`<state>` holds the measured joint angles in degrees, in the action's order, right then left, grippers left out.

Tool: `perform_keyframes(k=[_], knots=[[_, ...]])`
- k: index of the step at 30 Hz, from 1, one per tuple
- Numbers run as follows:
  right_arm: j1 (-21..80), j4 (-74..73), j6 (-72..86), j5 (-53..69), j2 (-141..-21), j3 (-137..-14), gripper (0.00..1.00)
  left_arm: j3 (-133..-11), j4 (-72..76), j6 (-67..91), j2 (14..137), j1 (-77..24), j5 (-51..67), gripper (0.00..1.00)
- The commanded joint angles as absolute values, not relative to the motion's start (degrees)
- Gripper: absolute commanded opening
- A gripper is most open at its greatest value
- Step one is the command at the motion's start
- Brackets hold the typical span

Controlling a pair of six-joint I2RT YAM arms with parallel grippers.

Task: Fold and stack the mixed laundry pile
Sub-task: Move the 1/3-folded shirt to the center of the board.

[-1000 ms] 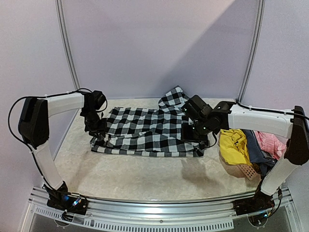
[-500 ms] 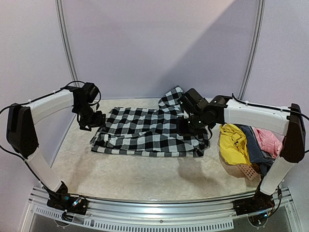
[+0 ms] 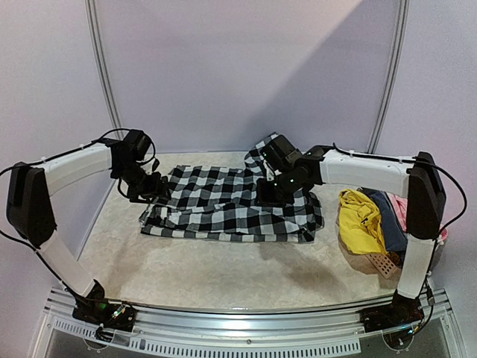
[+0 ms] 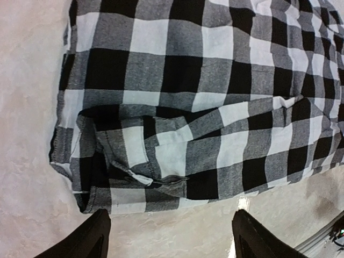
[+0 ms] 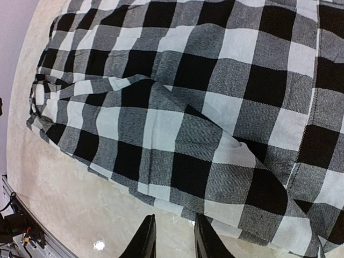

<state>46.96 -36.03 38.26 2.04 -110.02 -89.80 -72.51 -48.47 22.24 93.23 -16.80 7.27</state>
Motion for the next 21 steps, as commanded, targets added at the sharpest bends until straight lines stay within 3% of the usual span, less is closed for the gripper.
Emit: perform_keyframes(k=[1,21], knots=[[44.93,-35.51,38.16,7.8,-113.01,-90.38,0.25,-72.15,-44.92,20.63,96.59,-16.55,12.93,0.78],[42.91,-35.52,38.28,10.6,-117.77,-82.65,0.24,-66.14,-41.79,19.21,103.12,-16.73,11.84,0.74]])
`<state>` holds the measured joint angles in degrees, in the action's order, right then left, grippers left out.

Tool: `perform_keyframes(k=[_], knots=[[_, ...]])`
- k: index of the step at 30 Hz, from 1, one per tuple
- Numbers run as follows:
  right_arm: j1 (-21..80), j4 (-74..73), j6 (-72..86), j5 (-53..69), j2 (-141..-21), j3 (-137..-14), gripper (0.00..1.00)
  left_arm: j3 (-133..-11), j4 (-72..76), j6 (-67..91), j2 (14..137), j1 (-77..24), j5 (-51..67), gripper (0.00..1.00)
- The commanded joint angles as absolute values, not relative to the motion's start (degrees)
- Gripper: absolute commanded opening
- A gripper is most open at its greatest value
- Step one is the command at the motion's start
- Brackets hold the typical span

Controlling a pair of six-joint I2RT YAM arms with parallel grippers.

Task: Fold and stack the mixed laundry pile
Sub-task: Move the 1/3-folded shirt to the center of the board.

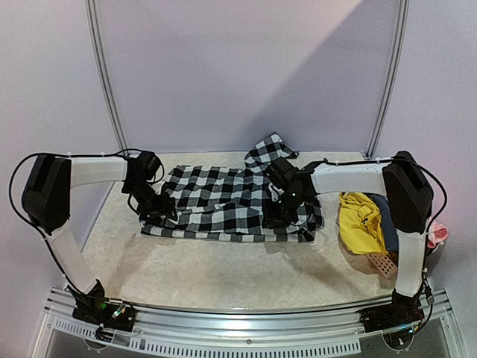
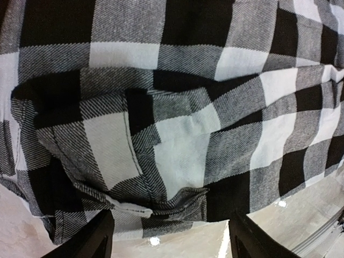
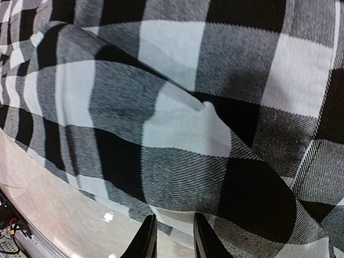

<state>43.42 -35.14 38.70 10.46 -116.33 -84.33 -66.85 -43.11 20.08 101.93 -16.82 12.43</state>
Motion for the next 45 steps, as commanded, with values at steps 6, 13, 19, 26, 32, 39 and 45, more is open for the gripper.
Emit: perform_keyframes(k=[6,13,19,26,32,39,45], knots=[[42.8,-36.09,37.55,10.42,-118.21,-81.87,0.24,-65.35,-41.09,19.03,104.37,-16.68,10.67,0.74],[41.98,-36.84,36.75,10.68,-118.54,-82.24,0.24,-65.28,-41.25,19.2,106.12,-16.77,8.86,0.73],[41.8,-37.41,36.39,11.45,-118.8,-80.09,0.23,-63.25,-41.23,19.88,106.28,-16.74,8.57,0.73],[41.81,-36.7,36.56,11.78,-117.06,-75.13,0.23,-59.9,-41.31,20.8,104.5,-17.06,8.54,0.72],[41.76,-35.64,37.2,12.18,-114.18,-69.88,0.23,-55.8,-41.31,22.29,101.36,-18.04,8.32,0.72],[41.84,-33.75,39.24,13.16,-110.0,-63.28,0.22,-50.47,-41.22,25.75,97.0,-20.81,7.0,0.71],[41.87,-33.36,41.21,13.53,-105.44,-57.77,0.22,-46.22,-42.04,28.06,92.39,-23.01,6.11,0.71]])
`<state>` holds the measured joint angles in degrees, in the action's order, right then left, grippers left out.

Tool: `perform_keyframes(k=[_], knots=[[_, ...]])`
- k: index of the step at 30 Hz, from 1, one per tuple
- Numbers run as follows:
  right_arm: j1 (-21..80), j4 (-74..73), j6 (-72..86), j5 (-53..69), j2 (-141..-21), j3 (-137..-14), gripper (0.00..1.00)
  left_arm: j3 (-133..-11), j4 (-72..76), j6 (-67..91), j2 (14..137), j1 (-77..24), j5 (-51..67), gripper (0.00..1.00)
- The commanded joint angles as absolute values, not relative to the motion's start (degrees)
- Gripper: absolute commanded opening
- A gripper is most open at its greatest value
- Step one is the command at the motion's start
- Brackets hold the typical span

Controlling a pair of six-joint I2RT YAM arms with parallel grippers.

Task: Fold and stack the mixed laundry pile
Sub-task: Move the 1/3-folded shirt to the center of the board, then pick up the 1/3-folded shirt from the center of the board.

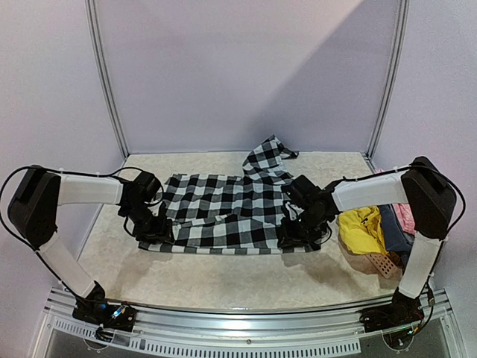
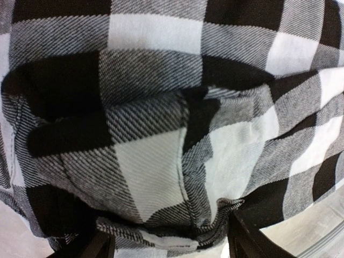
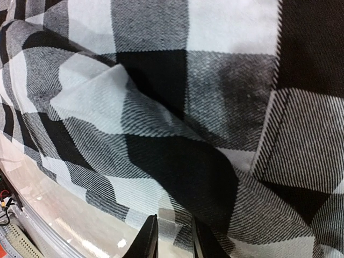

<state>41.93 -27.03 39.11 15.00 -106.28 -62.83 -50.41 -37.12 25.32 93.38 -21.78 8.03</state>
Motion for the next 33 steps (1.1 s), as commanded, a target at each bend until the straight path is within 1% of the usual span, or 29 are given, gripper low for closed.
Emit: perform_keyframes(k=[1,7,15,21,25,29,33], knots=[[41.84,-33.25,41.53,13.8,-104.87,-56.96,0.22,-45.61,-42.29,28.22,91.65,-23.22,6.07,0.71],[42.75,-34.71,42.46,14.67,-100.61,-54.55,0.23,-45.73,-43.39,30.11,88.9,-25.29,6.0,0.71],[43.42,-43.21,39.31,13.49,-97.44,-60.19,0.24,-49.6,-49.15,30.08,84.23,-25.42,3.65,0.71],[43.59,-49.69,35.66,13.1,-93.81,-68.17,0.27,-55.1,-54.46,29.37,80.54,-25.36,0.21,0.73],[43.57,-52.02,33.29,10.59,-92.79,-74.92,0.28,-59.17,-56.76,28.13,77.79,-24.71,-3.42,0.77],[43.02,-51.89,31.38,3.83,-94.94,-82.52,0.32,-63.76,-56.91,25.26,77.39,-22.43,-5.12,0.81],[40.08,-50.99,30.77,0.36,-99.48,-90.93,0.33,-71.06,-56.85,21.35,81.38,-19.48,-5.05,0.88]])
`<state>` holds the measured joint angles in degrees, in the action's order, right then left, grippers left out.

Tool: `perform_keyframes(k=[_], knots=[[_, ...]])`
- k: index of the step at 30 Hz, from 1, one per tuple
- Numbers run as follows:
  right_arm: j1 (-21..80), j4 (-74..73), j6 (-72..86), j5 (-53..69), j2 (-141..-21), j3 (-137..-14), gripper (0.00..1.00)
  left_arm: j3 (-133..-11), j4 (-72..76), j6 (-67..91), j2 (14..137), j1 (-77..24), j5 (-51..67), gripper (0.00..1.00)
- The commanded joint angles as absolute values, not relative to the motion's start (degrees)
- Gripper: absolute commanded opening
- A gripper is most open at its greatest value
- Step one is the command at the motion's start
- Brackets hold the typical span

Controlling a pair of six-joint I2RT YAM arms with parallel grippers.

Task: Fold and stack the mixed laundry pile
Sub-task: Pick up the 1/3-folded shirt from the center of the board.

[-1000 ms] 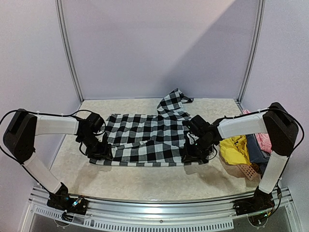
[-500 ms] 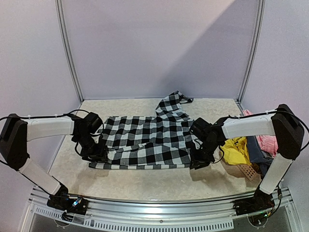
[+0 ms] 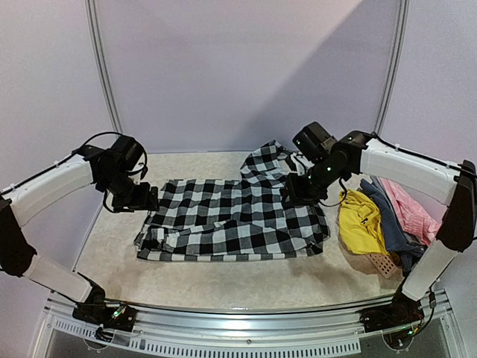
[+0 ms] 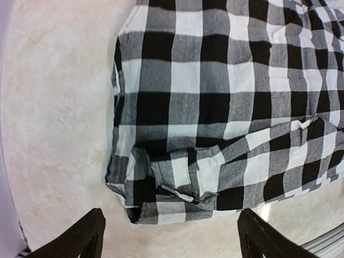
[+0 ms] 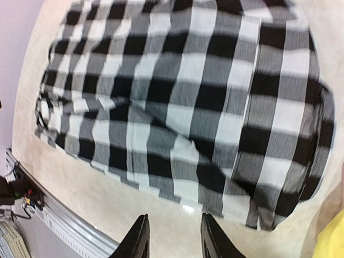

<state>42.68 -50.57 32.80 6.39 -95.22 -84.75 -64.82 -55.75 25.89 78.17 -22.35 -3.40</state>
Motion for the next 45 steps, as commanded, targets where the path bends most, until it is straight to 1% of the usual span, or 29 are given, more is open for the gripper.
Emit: perform_keyframes(k=[1,7,11,15,18,27,29,33,35,41,45], knots=[[39.22,-50.8,30.72,0.31,-100.61,-92.87,0.33,-73.1,-57.16,20.28,82.7,-19.08,-4.95,0.88],[33.81,-47.32,30.1,0.52,-110.09,-102.82,0.34,-81.7,-53.92,17.79,91.34,-16.53,-2.42,0.9],[29.44,-46.22,30.09,2.23,-115.3,-107.39,0.35,-88.34,-52.77,16.79,99.82,-14.6,0.37,0.89],[25.08,-48.13,29.94,4.77,-121.99,-113.41,0.37,-96.42,-52.94,14.47,109.71,-12.48,4.49,0.86],[22.3,-49.68,29.37,7.07,-125.91,-118.6,0.37,-104.62,-55.24,12.94,117.89,-10.96,4.91,0.83],[17.53,-48.46,30.45,16.49,-139.25,-128.34,0.41,-126.76,-60.21,11.23,138.7,-6.74,12.6,0.72],[16.79,-47.28,31.16,19.06,-142.3,-130.26,0.43,-130.17,-60.57,11.66,142.69,-6.3,14.68,0.7],[16.11,-45.7,31.53,21.56,-145.93,-132.38,0.47,-133.6,-59.25,13.64,147.07,-5.36,17.45,0.66],[15.94,-45.45,31.47,22.56,-147.28,-132.89,0.47,-134.45,-58.8,14.11,148.67,-5.07,19.13,0.64],[15.89,-45.93,30.51,24.86,-150.55,-132.98,0.46,-135.53,-57.94,14.32,151.44,-4.83,22.98,0.58],[15.87,-46.78,28.4,25.66,-151.21,-133.0,0.43,-135.48,-57.52,14.59,152.31,-4.89,23.99,0.52]])
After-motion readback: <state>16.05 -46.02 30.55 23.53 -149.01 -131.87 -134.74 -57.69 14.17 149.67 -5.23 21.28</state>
